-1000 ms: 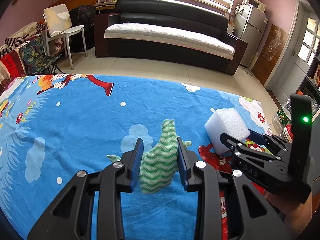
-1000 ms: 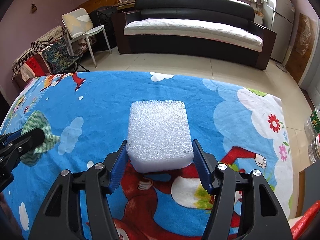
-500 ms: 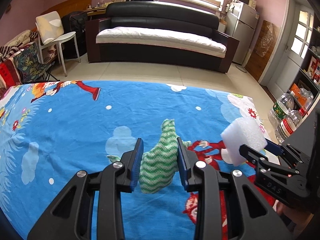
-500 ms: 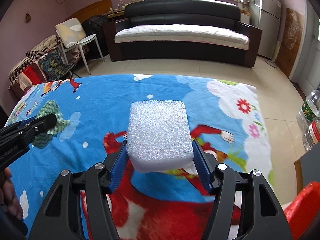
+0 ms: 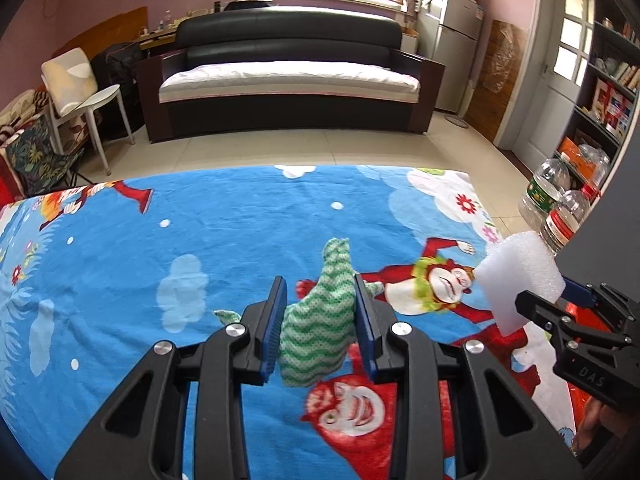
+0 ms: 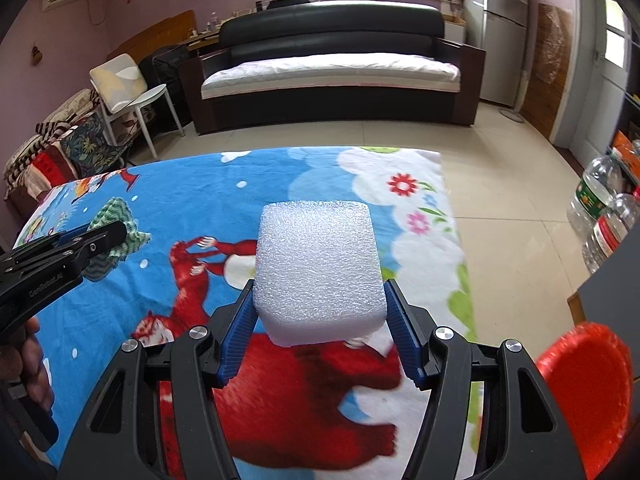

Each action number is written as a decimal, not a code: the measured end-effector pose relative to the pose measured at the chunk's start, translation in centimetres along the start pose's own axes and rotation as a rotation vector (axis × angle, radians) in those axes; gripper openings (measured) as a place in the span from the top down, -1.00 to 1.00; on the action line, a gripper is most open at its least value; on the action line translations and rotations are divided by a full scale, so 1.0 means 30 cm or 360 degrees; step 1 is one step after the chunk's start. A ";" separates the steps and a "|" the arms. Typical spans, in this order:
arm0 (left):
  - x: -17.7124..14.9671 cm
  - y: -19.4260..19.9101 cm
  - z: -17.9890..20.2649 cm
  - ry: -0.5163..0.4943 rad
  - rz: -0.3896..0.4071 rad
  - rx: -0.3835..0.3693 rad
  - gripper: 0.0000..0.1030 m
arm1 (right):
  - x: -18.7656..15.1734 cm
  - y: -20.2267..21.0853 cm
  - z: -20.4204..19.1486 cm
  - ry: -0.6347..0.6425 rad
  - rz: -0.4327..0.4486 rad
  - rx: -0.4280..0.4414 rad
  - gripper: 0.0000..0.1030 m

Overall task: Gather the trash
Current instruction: 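Carry the green cloth with the left tool while the right tool carries the foam block to the bin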

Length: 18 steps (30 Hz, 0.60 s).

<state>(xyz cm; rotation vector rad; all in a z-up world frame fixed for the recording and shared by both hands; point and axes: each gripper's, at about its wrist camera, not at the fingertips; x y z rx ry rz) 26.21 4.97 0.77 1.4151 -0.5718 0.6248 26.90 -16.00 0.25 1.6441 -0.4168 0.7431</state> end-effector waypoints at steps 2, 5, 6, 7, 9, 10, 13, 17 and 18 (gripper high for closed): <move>-0.004 -0.002 0.028 -0.0025 -0.0001 -0.0014 0.38 | -0.013 0.018 0.029 -0.0016 0.0003 -0.0013 -0.15; -0.010 -0.004 0.068 -0.0057 -0.0003 -0.0040 0.38 | -0.030 0.047 0.068 -0.0036 0.0010 -0.0035 -0.15; -0.012 -0.002 0.086 -0.0070 -0.0001 -0.0051 0.38 | -0.037 0.056 0.082 -0.0044 0.0012 -0.0041 -0.15; -0.014 -0.002 0.098 -0.0079 -0.0001 -0.0060 0.38 | -0.042 0.066 0.093 -0.0050 0.0015 -0.0048 -0.15; -0.018 0.000 0.127 -0.0098 0.0001 -0.0083 0.38 | -0.057 0.087 0.126 -0.0067 0.0019 -0.0063 -0.15; -0.021 0.001 0.148 -0.0110 0.0002 -0.0099 0.38 | -0.065 0.099 0.145 -0.0080 0.0022 -0.0072 -0.15; -0.025 0.001 0.195 -0.0134 0.0000 -0.0132 0.38 | -0.083 0.129 0.186 -0.0101 0.0030 -0.0095 -0.15; -0.031 0.004 0.268 -0.0164 0.0002 -0.0179 0.38 | -0.105 0.173 0.242 -0.0128 0.0043 -0.0131 -0.15; -0.033 0.006 0.289 -0.0174 0.0003 -0.0193 0.38 | -0.112 0.185 0.259 -0.0135 0.0046 -0.0142 -0.15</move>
Point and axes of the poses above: each gripper's, at about its wrist camera, not at the fingertips, and y roughly against the way its jaws point, z to its right, x to its top, and after that the axes turned 1 degree about -y, right-handed
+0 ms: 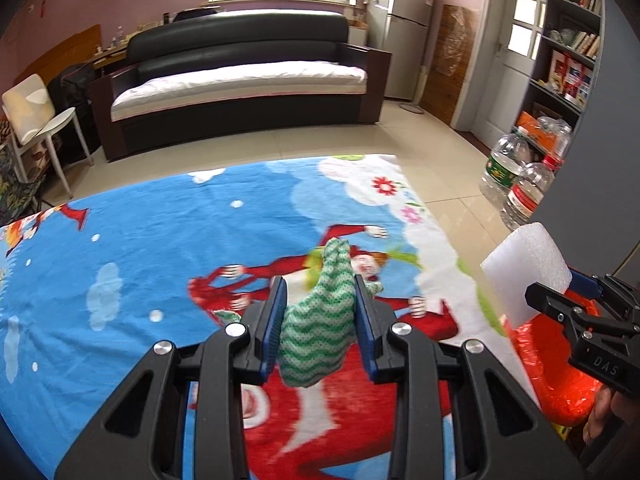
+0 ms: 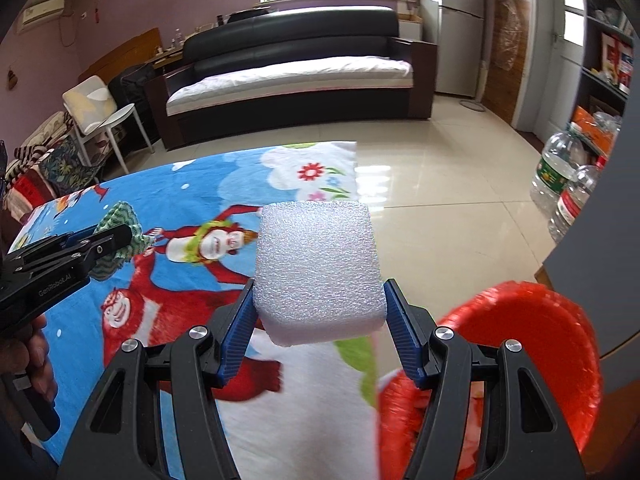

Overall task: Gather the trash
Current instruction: 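Carry the green cloth with the left tool while the right tool carries the foam block to the bin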

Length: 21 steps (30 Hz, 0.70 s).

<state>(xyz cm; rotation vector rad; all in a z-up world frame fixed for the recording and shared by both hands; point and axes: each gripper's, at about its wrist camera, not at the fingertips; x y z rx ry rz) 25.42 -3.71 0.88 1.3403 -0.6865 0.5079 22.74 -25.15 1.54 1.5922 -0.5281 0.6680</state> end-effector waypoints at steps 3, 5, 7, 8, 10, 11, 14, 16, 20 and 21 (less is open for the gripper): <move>-0.001 0.001 0.064 -0.0043 0.0005 -0.0031 0.38 | -0.011 0.025 0.050 -0.0022 0.0007 -0.0027 -0.15; -0.004 0.007 0.110 -0.0079 0.0015 -0.0050 0.38 | -0.022 0.043 0.089 -0.0038 0.0012 -0.0049 -0.15; -0.007 0.016 0.157 -0.0113 0.0023 -0.0072 0.38 | -0.034 0.065 0.131 -0.0057 0.0018 -0.0068 -0.15; -0.011 0.018 0.176 -0.0128 0.0025 -0.0080 0.38 | -0.038 0.073 0.149 -0.0065 0.0021 -0.0075 -0.15; -0.020 0.020 0.224 -0.0166 0.0026 -0.0101 0.38 | -0.049 0.091 0.186 -0.0079 0.0026 -0.0090 -0.15; -0.024 0.021 0.243 -0.0178 0.0025 -0.0111 0.38 | -0.057 0.104 0.208 -0.0088 0.0030 -0.0099 -0.15; -0.033 0.024 0.306 -0.0203 0.0020 -0.0145 0.38 | -0.075 0.137 0.266 -0.0105 0.0039 -0.0120 -0.15; -0.040 0.027 0.352 -0.0222 0.0017 -0.0177 0.38 | -0.087 0.161 0.303 -0.0115 0.0045 -0.0137 -0.15; -0.053 0.040 0.451 -0.0286 0.0010 -0.0230 0.38 | -0.105 0.203 0.360 -0.0137 0.0061 -0.0163 -0.15; -0.052 0.043 0.478 -0.0292 0.0006 -0.0252 0.38 | -0.110 0.212 0.374 -0.0144 0.0065 -0.0169 -0.15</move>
Point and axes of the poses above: each gripper's, at about its wrist camera, not at the fingertips, and y roughly against the way its jaws point, z to its right, x to its top, and after that the axes turned 1 degree about -y, right-handed
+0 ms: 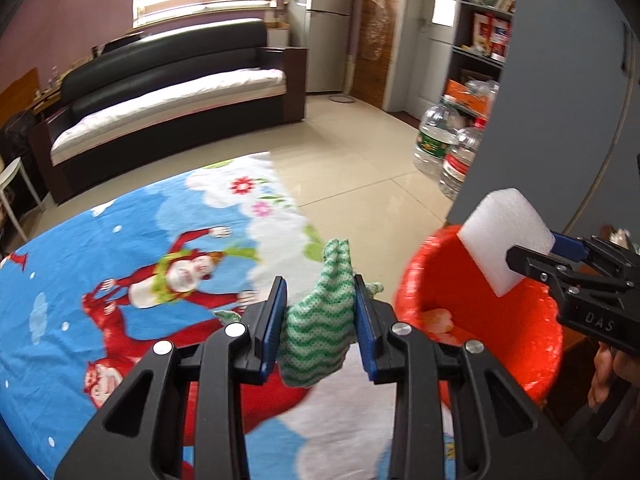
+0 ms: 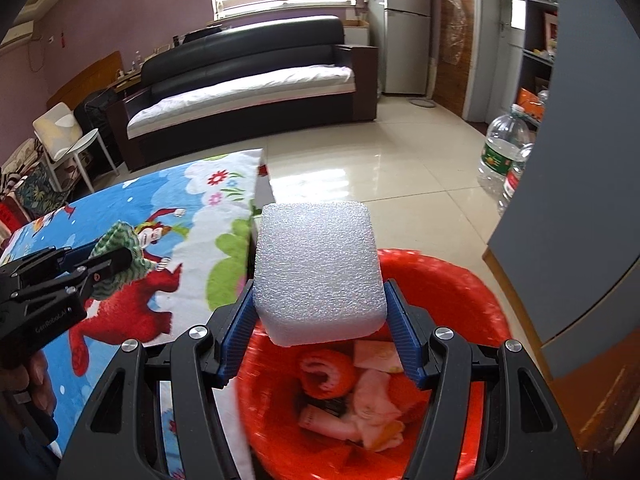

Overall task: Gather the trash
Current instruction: 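Carry the green cloth with the left tool while the right tool carries the foam block to the bin, then open both tools over the bin to drop the cloth and foam block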

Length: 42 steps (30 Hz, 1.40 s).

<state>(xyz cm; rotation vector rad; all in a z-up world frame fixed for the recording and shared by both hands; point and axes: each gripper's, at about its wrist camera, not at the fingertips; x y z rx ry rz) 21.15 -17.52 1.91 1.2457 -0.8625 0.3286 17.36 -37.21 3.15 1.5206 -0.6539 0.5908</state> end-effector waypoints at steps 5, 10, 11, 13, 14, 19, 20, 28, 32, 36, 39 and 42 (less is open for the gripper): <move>0.031 -0.005 0.116 -0.0026 -0.0004 -0.0089 0.38 | -0.028 0.031 0.077 -0.0029 0.0004 -0.0032 -0.15; 0.057 -0.017 0.214 -0.0046 -0.0021 -0.0147 0.37 | -0.056 0.053 0.174 -0.0086 -0.0005 -0.0063 -0.15; 0.062 -0.021 0.230 -0.0044 -0.0028 -0.0162 0.37 | -0.060 0.056 0.183 -0.0090 -0.0007 -0.0067 -0.15; 0.070 -0.028 0.260 -0.0041 -0.0041 -0.0184 0.36 | -0.068 0.061 0.208 -0.0098 -0.0008 -0.0077 -0.15; 0.075 -0.031 0.273 -0.0037 -0.0047 -0.0190 0.36 | -0.070 0.063 0.224 -0.0106 -0.0008 -0.0083 -0.15; 0.085 -0.047 0.327 -0.0013 -0.0092 -0.0231 0.30 | -0.078 0.072 0.291 -0.0146 -0.0005 -0.0102 -0.16; 0.086 -0.048 0.332 -0.0008 -0.0096 -0.0237 0.29 | -0.080 0.076 0.302 -0.0153 -0.0001 -0.0104 -0.16; 0.114 -0.054 0.380 0.0043 -0.0121 -0.0295 -0.03 | -0.073 0.083 0.352 -0.0164 0.0002 -0.0097 -0.40; 0.114 -0.042 0.384 0.0062 -0.0123 -0.0286 -0.10 | -0.079 0.094 0.369 -0.0185 0.0010 -0.0091 -0.40; 0.088 0.000 0.373 0.0086 -0.0126 -0.0271 -0.35 | -0.108 0.122 0.366 -0.0195 0.0009 -0.0072 -0.49; 0.044 0.051 0.366 0.0080 -0.0119 -0.0239 -0.44 | -0.147 0.158 0.354 -0.0178 0.0005 -0.0066 -0.52; -0.004 0.099 0.372 0.0077 -0.0116 -0.0228 -0.58 | -0.192 0.206 0.349 -0.0190 0.0009 -0.0060 -0.60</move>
Point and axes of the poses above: each gripper's, at about its wrist camera, not at the fingertips, and y roughly against the way its jaws point, z to its right, x to its top, and after that the axes turned 1 degree about -y, right-handed
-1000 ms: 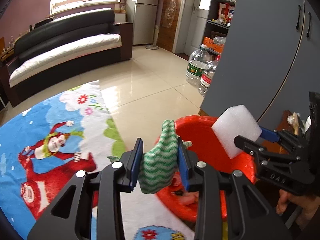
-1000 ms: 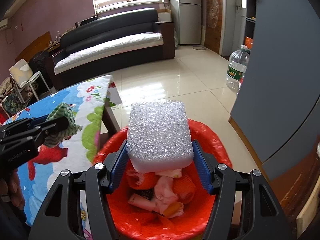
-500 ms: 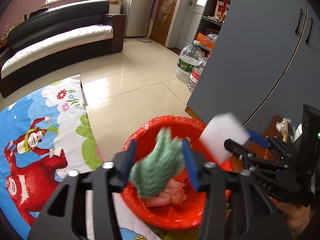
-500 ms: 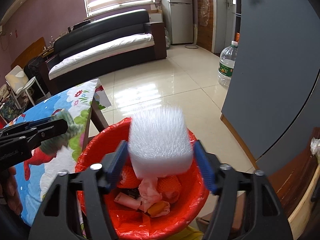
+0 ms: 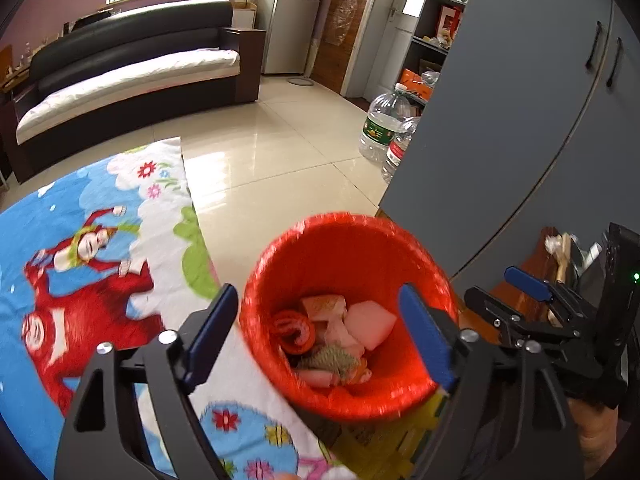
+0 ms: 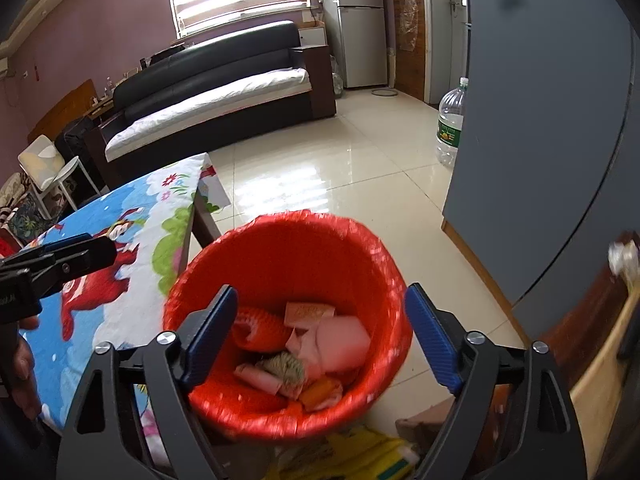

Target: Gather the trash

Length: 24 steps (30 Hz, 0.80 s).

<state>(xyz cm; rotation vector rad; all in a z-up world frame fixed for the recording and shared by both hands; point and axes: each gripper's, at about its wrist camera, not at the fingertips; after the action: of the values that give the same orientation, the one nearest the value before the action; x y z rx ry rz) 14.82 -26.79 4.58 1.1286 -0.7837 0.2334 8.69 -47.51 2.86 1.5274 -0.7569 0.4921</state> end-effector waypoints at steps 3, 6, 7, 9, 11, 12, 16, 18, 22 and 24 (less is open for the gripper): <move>-0.052 0.034 0.015 -0.0025 0.0001 0.0044 -0.76 | -0.047 0.044 -0.007 0.0022 0.0005 -0.0013 -0.64; -0.111 0.062 0.019 -0.0019 -0.0011 0.0059 -0.78 | -0.091 0.083 -0.004 0.0029 0.0005 -0.0035 -0.64; -0.126 0.066 0.021 -0.0025 -0.0008 0.0063 -0.80 | -0.108 0.095 -0.009 0.0041 0.0000 -0.0029 -0.64; -0.160 0.077 0.028 -0.0040 -0.0003 0.0077 -0.86 | -0.127 0.113 -0.014 0.0061 0.0003 -0.0032 -0.64; -0.183 0.086 0.032 -0.0057 0.0007 0.0108 -0.86 | -0.134 0.141 -0.018 0.0075 0.0020 -0.0021 -0.64; -0.195 0.095 0.031 -0.0057 0.0014 0.0110 -0.86 | -0.135 0.151 -0.018 0.0078 0.0027 -0.0022 -0.64; -0.215 0.114 0.022 -0.0029 0.0025 0.0126 -0.86 | -0.153 0.174 -0.033 0.0141 0.0053 -0.0041 -0.64; -0.224 0.115 0.024 -0.0029 0.0021 0.0132 -0.86 | -0.160 0.174 -0.039 0.0157 0.0054 -0.0033 -0.64; -0.234 0.111 0.023 -0.0026 0.0014 0.0142 -0.86 | -0.165 0.176 -0.048 0.0171 0.0066 -0.0036 -0.64; -0.236 0.109 0.022 -0.0024 0.0013 0.0148 -0.86 | -0.167 0.174 -0.042 0.0160 0.0059 -0.0025 -0.64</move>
<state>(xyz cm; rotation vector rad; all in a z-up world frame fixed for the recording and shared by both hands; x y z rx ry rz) 7.69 -24.46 2.37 1.2162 -0.7974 0.2705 1.69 -45.32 3.13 1.4649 -0.7103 0.5851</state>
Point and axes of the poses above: each gripper's, at about its wrist camera, not at the fingertips, and y roughly against the way its jaws point, z to its right, x to its top, and after that the axes turned 1 degree about -y, right-handed
